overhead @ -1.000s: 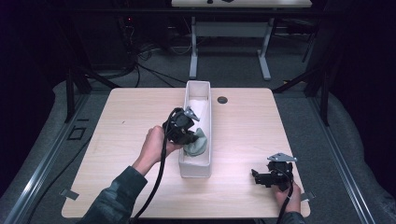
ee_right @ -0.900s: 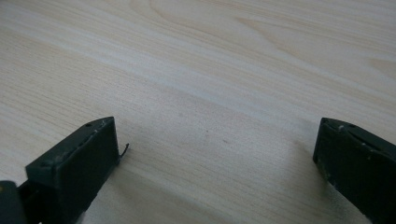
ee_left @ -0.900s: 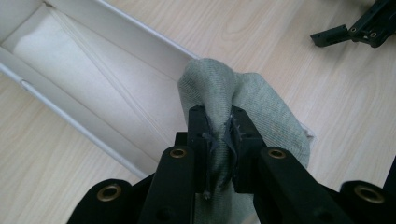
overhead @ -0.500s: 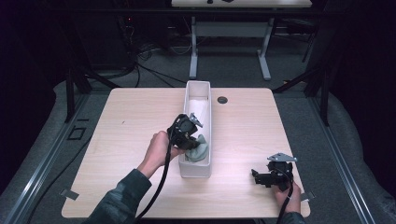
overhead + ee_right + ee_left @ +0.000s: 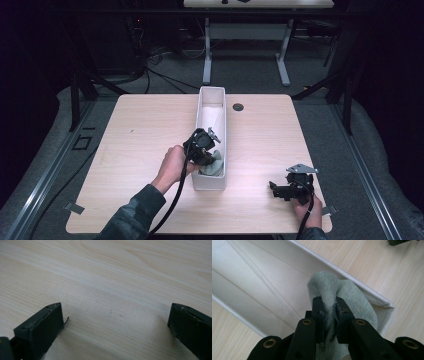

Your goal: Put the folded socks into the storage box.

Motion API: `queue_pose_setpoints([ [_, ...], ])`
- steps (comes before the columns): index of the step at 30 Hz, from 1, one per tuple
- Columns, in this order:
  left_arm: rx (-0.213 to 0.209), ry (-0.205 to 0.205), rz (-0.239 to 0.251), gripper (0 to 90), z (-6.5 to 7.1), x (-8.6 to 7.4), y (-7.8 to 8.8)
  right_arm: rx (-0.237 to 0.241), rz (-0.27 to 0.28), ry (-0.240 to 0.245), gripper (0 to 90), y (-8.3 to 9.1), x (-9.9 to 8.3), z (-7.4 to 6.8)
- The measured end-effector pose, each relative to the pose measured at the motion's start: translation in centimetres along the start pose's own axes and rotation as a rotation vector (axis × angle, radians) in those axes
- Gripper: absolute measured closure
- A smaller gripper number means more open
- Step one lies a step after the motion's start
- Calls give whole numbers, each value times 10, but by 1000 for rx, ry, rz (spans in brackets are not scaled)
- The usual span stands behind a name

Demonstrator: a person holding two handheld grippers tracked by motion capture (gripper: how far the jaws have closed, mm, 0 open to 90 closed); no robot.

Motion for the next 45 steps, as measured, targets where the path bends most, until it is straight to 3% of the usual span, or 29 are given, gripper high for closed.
queue_pose_setpoints([
  [45,27,-2,-112,774,1,-10,-33,0,1,0,0,0,0,0],
])
Point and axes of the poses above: each handheld gripper's, and its own axes: y roughly backward along the jaws, x roughly out of its top, z roughly to its right, the point moved 8 cm from there along -y, roughly forward along the jaws, and after that the axes turned 7 degrees about -x, right-handed, at the moved point
